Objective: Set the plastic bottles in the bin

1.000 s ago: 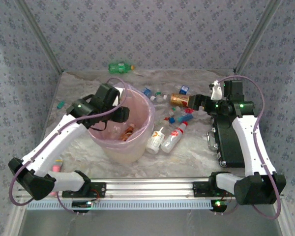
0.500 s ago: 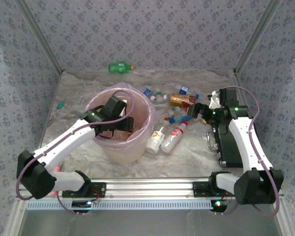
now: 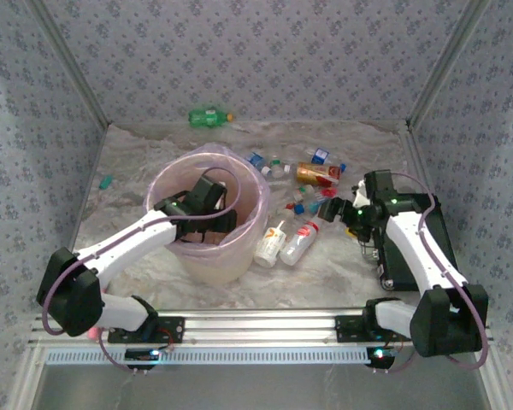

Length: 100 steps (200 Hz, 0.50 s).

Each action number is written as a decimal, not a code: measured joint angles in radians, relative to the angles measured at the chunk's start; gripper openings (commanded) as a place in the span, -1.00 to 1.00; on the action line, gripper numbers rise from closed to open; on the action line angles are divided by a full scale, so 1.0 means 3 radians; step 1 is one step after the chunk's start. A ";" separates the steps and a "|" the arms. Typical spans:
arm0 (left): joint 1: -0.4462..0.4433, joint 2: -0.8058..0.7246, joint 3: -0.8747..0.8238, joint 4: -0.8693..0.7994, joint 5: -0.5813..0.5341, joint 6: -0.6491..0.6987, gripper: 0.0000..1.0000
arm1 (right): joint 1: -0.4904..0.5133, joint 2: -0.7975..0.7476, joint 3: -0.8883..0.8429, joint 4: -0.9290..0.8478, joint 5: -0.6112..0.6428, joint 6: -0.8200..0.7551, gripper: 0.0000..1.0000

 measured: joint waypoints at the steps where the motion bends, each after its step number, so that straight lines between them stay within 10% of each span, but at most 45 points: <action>1: 0.0000 0.0000 -0.0005 0.0006 0.0000 0.0000 -0.92 | 0.0010 0.0000 -0.0006 0.0008 0.0010 0.0009 0.88; 100: -0.0022 -0.0075 -0.0320 0.0587 -0.0050 -0.0061 -0.31 | 0.0491 0.0342 -0.0173 0.0702 0.0749 0.0567 0.48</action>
